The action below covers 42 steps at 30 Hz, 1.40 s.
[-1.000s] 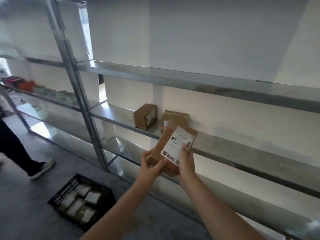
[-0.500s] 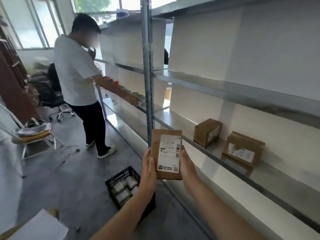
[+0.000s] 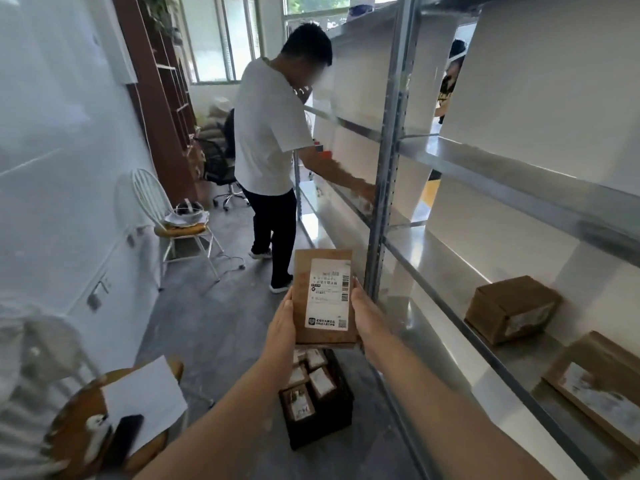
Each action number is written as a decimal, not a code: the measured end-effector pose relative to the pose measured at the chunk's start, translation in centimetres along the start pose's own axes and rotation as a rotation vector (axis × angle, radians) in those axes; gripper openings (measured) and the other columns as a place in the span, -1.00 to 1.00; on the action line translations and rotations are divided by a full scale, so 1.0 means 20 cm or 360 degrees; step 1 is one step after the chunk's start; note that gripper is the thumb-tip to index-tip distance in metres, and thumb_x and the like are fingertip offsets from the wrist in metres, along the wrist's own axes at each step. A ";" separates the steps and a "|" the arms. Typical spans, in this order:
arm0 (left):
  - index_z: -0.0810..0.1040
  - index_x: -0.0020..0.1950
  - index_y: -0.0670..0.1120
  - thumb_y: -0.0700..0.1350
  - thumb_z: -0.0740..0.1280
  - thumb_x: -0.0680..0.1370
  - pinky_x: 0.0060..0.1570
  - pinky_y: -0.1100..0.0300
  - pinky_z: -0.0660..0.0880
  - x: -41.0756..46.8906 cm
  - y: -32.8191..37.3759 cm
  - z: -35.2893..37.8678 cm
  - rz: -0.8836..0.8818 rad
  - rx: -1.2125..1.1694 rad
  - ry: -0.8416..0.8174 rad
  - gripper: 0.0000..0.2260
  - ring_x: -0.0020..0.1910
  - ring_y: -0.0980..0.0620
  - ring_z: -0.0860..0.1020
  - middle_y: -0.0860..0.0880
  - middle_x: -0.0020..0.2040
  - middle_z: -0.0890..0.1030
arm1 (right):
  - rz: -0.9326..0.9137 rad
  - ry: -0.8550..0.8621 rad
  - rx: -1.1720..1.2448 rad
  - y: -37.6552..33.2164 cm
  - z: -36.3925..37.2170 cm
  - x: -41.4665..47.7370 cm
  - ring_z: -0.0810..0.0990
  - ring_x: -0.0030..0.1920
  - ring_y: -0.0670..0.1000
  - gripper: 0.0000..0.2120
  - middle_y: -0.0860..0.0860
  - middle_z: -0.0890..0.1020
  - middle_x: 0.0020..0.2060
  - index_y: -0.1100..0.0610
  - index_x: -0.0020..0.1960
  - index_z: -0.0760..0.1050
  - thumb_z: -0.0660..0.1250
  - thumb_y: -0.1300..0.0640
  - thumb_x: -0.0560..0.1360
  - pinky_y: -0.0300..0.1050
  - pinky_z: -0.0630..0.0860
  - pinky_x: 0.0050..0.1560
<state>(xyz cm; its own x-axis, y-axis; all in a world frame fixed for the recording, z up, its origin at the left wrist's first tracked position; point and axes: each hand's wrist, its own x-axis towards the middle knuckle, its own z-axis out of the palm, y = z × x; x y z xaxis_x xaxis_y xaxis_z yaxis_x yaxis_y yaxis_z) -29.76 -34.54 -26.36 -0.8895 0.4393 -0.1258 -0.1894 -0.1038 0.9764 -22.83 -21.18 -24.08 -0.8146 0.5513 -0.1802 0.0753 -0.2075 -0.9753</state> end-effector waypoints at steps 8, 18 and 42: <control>0.44 0.40 0.17 0.01 0.01 0.70 -0.01 0.06 0.61 0.08 -0.06 0.08 -0.0053 -0.0013 0.0138 -0.65 0.07 0.00 0.67 0.00 0.11 0.69 | 0.0097 -0.0150 -0.0159 0.02 -0.10 0.16 0.65 0.04 -0.04 -0.66 -0.02 0.66 0.07 -0.10 0.27 0.50 -0.01 -0.07 0.69 -0.12 0.61 -0.03; 0.39 0.44 0.19 0.01 0.06 0.69 -0.03 0.19 0.57 0.15 -0.16 -0.05 -0.0147 0.0126 0.0328 -0.67 0.08 0.11 0.63 0.02 0.21 0.63 | 0.0292 -0.0257 -0.0159 0.12 0.00 0.31 0.72 -0.21 -0.07 -0.67 -0.06 0.73 -0.21 -0.05 0.11 0.53 -0.02 -0.05 0.70 -0.17 0.61 -0.32; 0.32 0.52 0.11 0.01 0.04 0.70 0.24 0.18 0.44 0.80 -0.08 -0.81 -0.0132 0.0316 0.0139 -0.62 0.31 0.07 0.46 0.02 0.38 0.49 | 0.0247 -0.0030 -0.0423 0.26 0.79 0.83 0.71 -0.19 -0.09 -0.68 -0.03 0.70 -0.09 -0.14 -0.02 0.54 0.03 -0.04 0.69 -0.16 0.63 -0.27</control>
<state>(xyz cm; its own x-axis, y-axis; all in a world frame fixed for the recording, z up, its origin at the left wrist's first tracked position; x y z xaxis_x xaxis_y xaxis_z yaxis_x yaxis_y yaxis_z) -50.47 -41.72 -32.87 -0.9084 0.3594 -0.2135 -0.1855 0.1110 0.9764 -45.04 -25.91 -30.15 -0.7920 0.5137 -0.3299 0.3457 -0.0680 -0.9359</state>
